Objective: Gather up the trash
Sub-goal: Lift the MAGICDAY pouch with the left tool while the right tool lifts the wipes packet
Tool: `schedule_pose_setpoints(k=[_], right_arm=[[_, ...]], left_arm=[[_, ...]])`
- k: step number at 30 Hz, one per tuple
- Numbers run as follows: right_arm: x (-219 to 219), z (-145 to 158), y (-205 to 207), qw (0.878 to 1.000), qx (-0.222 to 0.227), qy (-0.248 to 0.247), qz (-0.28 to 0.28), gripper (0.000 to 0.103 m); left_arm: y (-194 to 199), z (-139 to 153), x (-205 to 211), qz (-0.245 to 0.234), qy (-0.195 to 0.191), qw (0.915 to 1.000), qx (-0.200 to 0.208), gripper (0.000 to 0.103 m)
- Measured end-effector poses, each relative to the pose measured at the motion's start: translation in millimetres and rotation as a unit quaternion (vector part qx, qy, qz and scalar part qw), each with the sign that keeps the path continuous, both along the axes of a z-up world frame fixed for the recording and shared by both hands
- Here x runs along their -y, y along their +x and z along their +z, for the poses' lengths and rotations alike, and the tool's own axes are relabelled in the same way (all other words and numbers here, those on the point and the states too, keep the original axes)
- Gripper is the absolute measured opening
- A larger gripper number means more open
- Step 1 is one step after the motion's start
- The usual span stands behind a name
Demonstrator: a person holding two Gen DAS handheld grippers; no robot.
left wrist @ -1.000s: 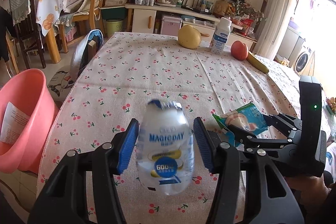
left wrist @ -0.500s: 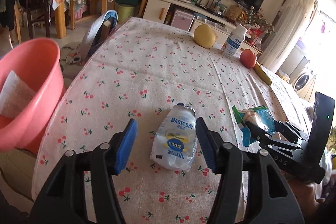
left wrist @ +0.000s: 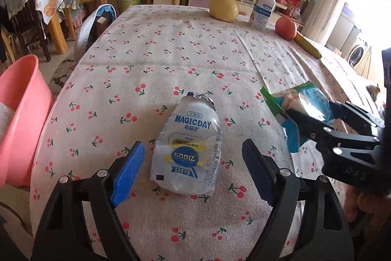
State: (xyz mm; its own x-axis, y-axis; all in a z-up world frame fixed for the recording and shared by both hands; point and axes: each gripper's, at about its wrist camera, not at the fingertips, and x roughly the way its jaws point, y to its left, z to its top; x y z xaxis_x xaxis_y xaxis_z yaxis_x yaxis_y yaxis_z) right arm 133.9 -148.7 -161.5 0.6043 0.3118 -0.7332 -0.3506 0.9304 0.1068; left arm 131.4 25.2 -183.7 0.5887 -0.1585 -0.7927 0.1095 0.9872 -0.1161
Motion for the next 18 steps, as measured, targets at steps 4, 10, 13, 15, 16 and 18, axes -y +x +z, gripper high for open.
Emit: schedule_pose_setpoints(k=[4,10,13,15,16,18], right_arm=[[2,1,0,1.0,-0.001,0.007,0.002,0.066],[-2,4,-3,1.0,0.002,0.006,0.008,0.066],[-5,2,-3,1.0,-0.002,0.006,0.01,0.066],[-9,2,-5,1.0,-0.003,0.004,0.012,0.066],[-11,2,-5,1.0,-0.004,0.002,0.013,0.066],[-15,2,-5,1.0,-0.005,0.0,0.017,0.066]], left_arm=[[6,-6,5,-0.001,0.023,0.9997,-0.006,0.062],[3,-2,5,-0.007,0.02,0.9998,0.001,0.061],[0,4,-1,0.002,0.011,0.9999,0.011,0.061],[-2,9,-6,0.009,0.004,0.9998,0.019,0.061],[-3,12,-8,0.013,-0.001,0.9996,0.024,0.061],[-4,20,-16,0.024,-0.01,0.999,0.036,0.061]])
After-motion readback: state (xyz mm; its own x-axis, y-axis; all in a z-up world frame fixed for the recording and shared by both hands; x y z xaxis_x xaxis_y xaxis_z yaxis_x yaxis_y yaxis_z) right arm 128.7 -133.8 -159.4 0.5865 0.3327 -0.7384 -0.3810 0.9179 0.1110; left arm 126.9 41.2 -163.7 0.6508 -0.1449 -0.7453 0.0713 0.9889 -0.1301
